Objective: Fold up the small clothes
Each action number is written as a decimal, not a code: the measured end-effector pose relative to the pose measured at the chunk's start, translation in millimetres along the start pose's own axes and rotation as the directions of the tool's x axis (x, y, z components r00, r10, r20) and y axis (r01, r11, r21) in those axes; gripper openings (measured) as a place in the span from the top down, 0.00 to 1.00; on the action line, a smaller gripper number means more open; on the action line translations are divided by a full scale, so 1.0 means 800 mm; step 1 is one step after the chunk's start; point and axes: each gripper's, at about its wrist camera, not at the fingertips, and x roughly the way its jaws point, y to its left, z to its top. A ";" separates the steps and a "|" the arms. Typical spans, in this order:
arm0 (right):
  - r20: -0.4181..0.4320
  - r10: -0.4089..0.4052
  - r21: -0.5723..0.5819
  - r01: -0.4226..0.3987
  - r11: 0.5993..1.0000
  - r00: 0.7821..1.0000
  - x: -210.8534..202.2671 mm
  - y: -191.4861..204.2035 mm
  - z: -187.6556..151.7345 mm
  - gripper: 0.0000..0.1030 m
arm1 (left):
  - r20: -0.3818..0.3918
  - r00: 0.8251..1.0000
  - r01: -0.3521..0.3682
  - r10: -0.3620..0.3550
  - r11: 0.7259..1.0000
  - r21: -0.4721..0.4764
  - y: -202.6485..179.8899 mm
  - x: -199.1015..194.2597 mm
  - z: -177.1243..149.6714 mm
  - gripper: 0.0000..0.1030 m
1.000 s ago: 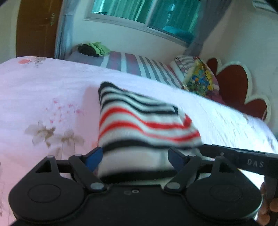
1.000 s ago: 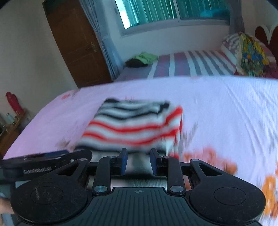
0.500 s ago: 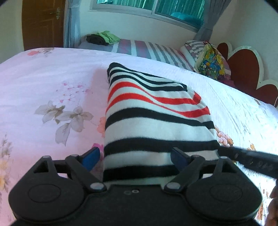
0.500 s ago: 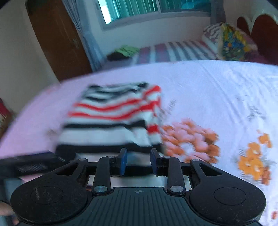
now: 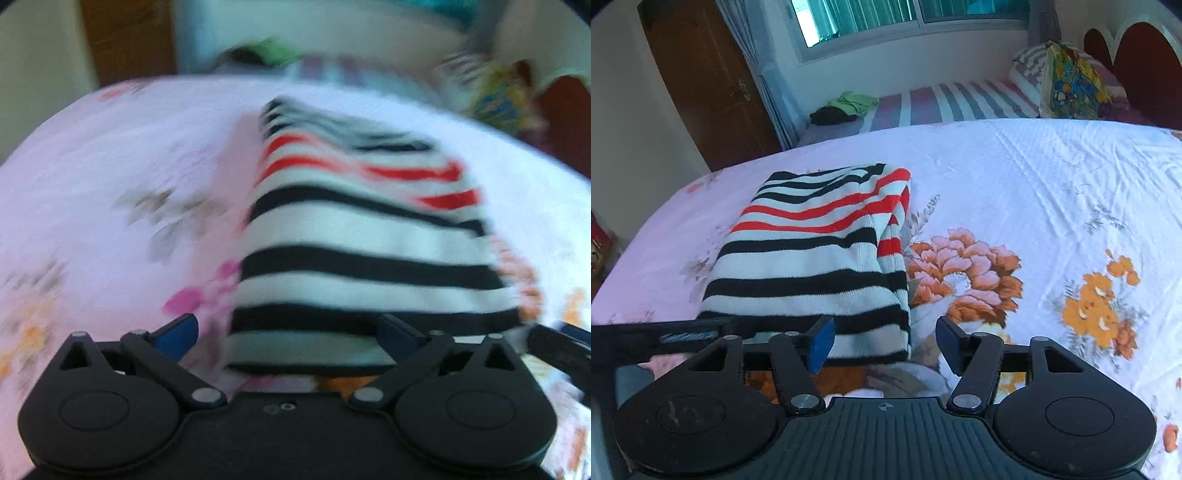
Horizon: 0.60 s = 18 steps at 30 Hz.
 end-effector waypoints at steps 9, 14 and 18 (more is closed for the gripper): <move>0.033 0.016 -0.029 -0.015 0.999 0.999 -0.037 0.001 -0.009 0.40 | -0.088 0.996 -0.004 -0.007 0.991 -0.132 0.025 -0.005 0.008 0.06; 0.061 0.050 -0.073 -0.045 0.996 0.997 -0.071 0.009 -0.018 0.40 | 0.082 0.994 -0.070 0.071 0.997 -0.022 0.014 -0.072 -0.007 0.09; 0.083 0.081 -0.121 -0.071 0.990 0.993 -0.107 0.015 -0.032 0.40 | 0.200 0.978 -0.063 0.054 0.997 0.039 0.008 -0.135 -0.030 0.09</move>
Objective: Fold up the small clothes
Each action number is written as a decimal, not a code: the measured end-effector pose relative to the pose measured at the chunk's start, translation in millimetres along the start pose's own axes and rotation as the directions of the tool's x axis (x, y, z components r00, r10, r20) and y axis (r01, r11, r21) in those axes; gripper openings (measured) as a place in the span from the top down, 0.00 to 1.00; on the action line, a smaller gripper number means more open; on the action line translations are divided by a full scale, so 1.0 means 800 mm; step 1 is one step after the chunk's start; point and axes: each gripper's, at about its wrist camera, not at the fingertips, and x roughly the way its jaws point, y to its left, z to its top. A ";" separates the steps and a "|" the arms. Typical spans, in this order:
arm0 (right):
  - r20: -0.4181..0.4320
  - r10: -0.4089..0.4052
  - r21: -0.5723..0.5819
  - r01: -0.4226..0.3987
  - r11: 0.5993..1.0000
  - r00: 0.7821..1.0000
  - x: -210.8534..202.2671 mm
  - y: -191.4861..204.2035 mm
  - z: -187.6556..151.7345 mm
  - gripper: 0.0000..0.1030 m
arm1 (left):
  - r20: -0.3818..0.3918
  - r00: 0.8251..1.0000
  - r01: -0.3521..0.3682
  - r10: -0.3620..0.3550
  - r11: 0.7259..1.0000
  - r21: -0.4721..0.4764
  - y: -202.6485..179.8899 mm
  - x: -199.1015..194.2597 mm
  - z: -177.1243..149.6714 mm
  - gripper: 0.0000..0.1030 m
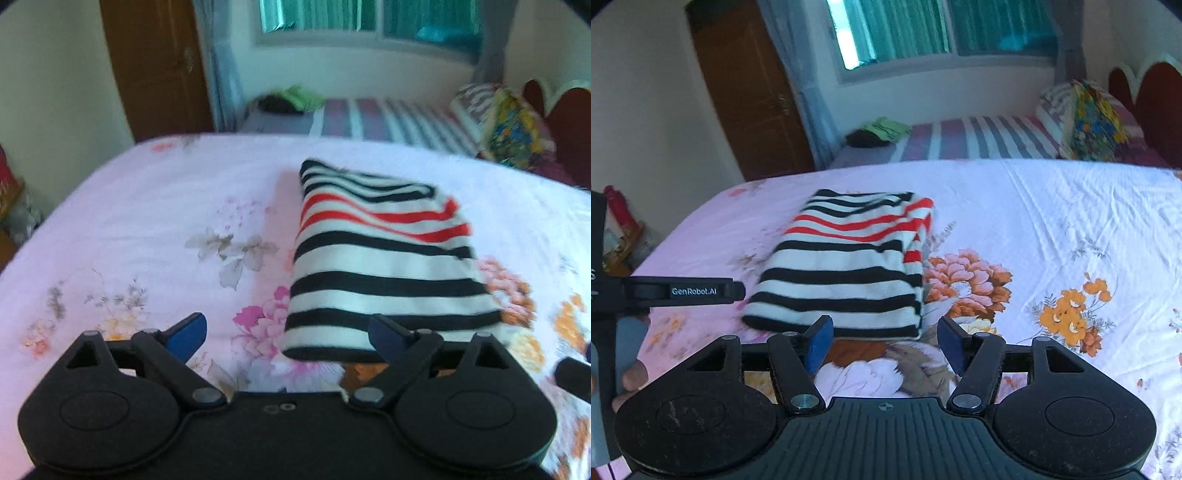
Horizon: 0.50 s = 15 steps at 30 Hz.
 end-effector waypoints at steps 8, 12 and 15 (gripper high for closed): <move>0.100 0.018 -0.133 -0.005 0.991 0.995 -0.119 0.023 -0.038 0.11 | 0.089 0.996 -0.019 0.011 0.995 0.094 -0.029 -0.133 -0.038 0.11; 0.190 0.002 -0.196 0.036 0.980 0.982 -0.200 0.041 -0.061 0.11 | 0.100 0.992 0.068 -0.072 0.997 0.044 -0.030 -0.204 -0.069 0.10; 0.230 -0.010 -0.184 0.053 0.981 0.973 -0.255 0.049 -0.077 0.00 | 0.127 0.989 0.070 -0.075 0.997 0.045 -0.035 -0.250 -0.094 0.10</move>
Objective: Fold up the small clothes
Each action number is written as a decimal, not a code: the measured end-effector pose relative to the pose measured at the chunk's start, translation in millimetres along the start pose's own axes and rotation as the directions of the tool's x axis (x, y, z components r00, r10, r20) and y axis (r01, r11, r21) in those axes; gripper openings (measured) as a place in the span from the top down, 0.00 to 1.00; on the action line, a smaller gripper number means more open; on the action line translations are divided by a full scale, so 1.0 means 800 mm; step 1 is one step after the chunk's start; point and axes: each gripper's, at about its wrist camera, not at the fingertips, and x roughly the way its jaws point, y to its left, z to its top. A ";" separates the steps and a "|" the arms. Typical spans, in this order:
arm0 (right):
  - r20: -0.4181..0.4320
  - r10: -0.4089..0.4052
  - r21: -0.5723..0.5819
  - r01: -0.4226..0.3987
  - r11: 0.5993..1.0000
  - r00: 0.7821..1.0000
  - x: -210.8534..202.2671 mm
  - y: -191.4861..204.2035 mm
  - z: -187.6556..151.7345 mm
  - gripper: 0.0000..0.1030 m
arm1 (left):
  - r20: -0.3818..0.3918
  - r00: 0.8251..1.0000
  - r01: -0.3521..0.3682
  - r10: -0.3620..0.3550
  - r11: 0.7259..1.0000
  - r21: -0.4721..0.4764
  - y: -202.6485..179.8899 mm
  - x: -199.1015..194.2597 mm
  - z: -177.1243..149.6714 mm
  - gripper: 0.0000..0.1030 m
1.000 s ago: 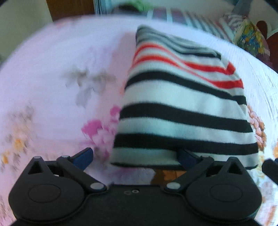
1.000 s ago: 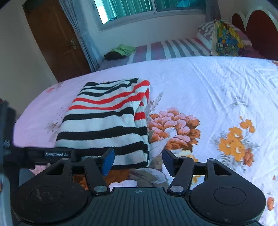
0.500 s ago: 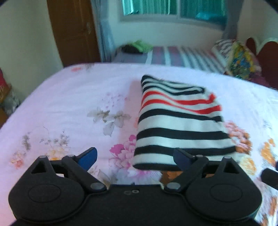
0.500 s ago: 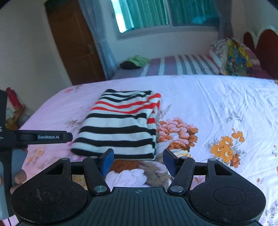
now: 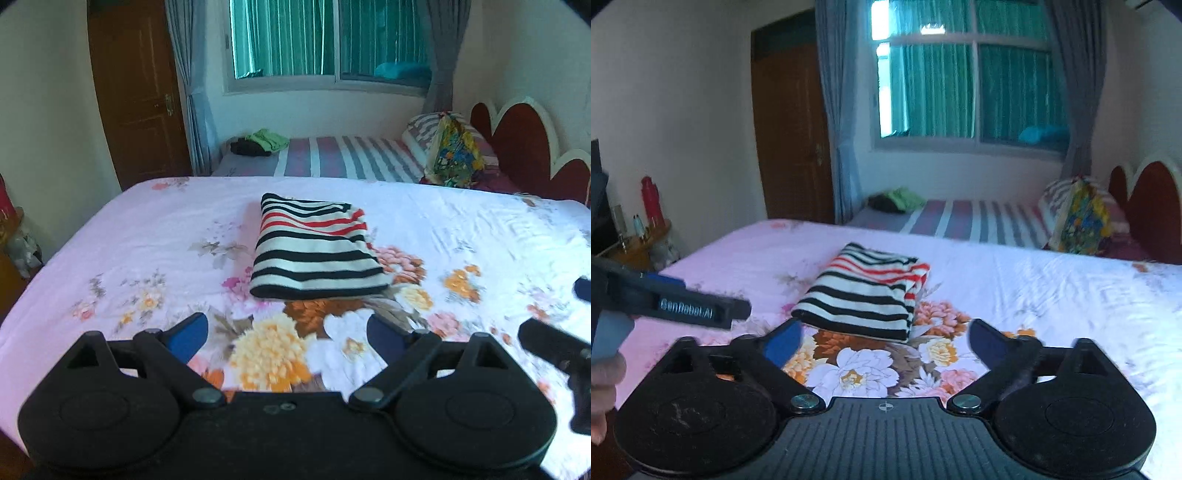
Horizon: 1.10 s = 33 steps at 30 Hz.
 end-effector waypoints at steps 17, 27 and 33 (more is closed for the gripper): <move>0.099 -0.063 0.048 0.058 0.997 0.993 -0.120 0.029 -0.004 0.00 | 0.104 0.991 -0.077 0.088 0.992 -0.103 0.021 -0.141 -0.053 0.03; 0.077 -0.056 0.057 0.052 0.997 0.995 -0.108 0.033 -0.013 0.00 | 0.105 0.989 -0.093 0.107 0.987 -0.129 0.035 -0.153 -0.056 0.02; 0.083 -0.059 0.063 0.053 0.997 0.995 -0.105 0.029 -0.010 0.00 | 0.097 0.991 -0.081 0.093 0.989 -0.123 0.032 -0.151 -0.059 0.02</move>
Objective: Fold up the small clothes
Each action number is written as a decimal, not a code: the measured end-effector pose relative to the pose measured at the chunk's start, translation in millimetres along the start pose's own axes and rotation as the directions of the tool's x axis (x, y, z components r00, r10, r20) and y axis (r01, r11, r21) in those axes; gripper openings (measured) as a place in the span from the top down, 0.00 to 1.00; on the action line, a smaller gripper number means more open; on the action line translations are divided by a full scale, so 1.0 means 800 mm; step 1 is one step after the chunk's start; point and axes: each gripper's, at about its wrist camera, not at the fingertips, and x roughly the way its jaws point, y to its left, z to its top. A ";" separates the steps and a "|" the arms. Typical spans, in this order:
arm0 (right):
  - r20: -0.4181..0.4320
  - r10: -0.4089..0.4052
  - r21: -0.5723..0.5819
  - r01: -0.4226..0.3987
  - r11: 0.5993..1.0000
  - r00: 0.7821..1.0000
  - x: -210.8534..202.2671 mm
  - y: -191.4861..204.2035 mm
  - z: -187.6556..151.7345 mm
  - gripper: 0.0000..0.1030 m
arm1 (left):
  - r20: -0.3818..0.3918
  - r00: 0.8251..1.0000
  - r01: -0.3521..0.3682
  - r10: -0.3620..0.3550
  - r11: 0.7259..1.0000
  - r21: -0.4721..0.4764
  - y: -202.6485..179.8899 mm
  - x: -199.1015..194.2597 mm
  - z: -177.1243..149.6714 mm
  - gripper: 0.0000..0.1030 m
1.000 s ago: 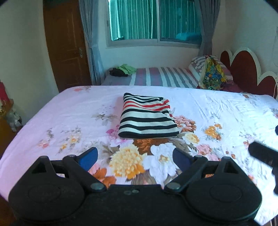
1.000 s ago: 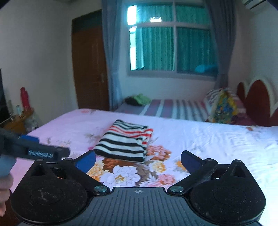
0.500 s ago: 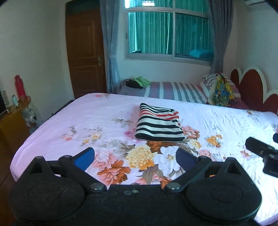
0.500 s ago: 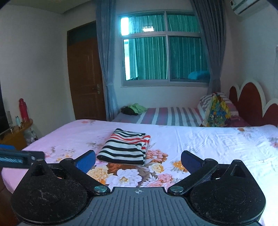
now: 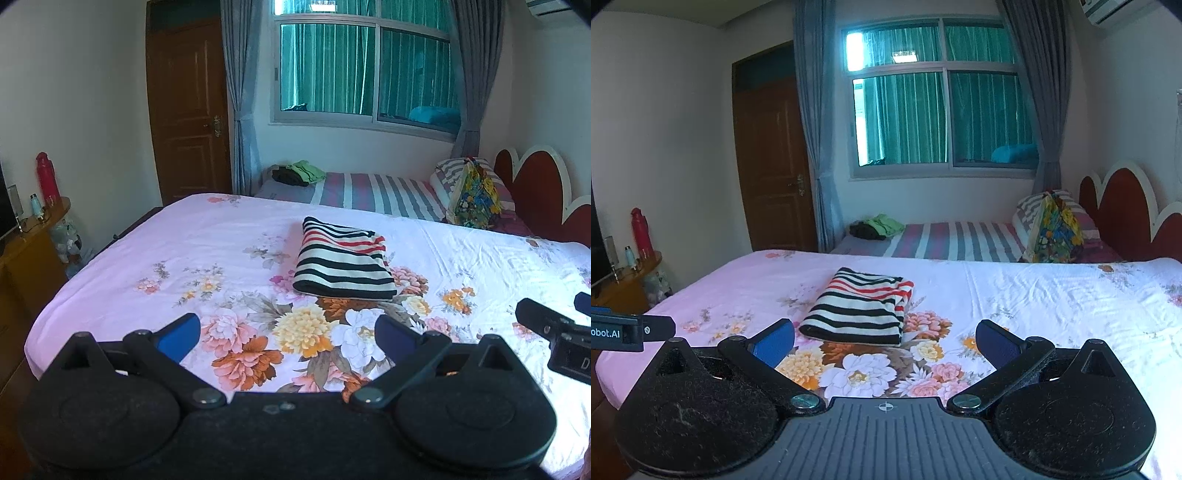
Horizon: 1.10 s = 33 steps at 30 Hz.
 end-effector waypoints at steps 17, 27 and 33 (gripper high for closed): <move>-0.003 0.006 0.009 -0.006 1.000 1.000 0.005 0.000 -0.002 0.00 | -0.024 1.000 0.009 -0.009 1.000 0.006 -0.001 0.008 -0.002 0.02; -0.009 0.017 0.005 -0.017 1.000 1.000 0.005 0.001 -0.003 0.00 | -0.018 1.000 0.006 -0.006 1.000 0.005 0.002 0.009 -0.002 0.02; -0.014 0.017 0.005 -0.017 1.000 1.000 0.007 0.000 -0.002 0.00 | -0.024 1.000 0.011 -0.011 1.000 0.007 0.001 0.010 -0.003 0.02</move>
